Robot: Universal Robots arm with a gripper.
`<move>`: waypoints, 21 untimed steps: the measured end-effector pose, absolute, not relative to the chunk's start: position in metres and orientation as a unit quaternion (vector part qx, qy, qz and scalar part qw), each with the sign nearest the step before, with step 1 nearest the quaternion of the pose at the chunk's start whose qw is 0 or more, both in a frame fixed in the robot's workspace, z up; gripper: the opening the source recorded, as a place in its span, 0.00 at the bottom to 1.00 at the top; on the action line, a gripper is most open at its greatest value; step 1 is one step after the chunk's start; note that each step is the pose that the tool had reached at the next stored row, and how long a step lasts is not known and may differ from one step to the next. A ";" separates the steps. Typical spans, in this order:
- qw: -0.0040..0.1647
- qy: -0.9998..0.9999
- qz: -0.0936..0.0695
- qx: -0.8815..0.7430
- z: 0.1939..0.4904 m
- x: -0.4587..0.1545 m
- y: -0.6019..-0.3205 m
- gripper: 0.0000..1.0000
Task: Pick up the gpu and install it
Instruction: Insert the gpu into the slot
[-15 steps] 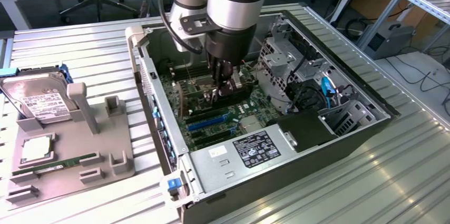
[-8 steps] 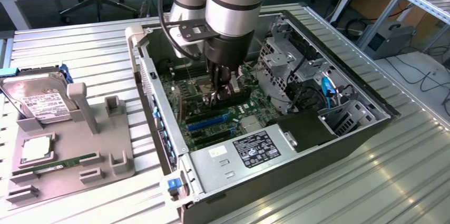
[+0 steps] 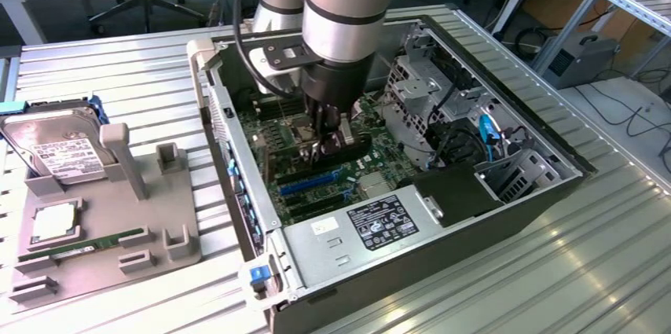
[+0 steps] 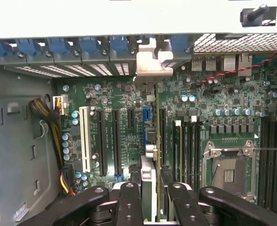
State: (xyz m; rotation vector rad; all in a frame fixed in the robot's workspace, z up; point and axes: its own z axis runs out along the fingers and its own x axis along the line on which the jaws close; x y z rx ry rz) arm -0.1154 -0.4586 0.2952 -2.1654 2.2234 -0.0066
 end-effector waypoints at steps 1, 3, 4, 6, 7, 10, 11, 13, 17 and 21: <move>0.019 0.716 -0.002 -0.698 0.295 -0.116 -0.459 0.27; 0.019 0.716 -0.002 -0.698 0.294 -0.117 -0.459 0.27; 0.019 0.716 -0.002 -0.698 0.293 -0.118 -0.459 0.27; 0.019 0.716 -0.002 -0.698 0.292 -0.118 -0.459 0.27; 0.018 0.716 -0.003 -0.698 0.292 -0.118 -0.459 0.27; 0.018 0.716 -0.003 -0.698 0.292 -0.118 -0.459 0.27; 0.018 0.716 -0.003 -0.698 0.292 -0.118 -0.459 0.27; 0.017 0.716 -0.004 -0.698 0.291 -0.118 -0.459 0.27; 0.010 0.716 -0.011 -0.698 0.292 -0.118 -0.459 0.27; 0.008 0.716 -0.013 -0.698 0.291 -0.117 -0.459 0.27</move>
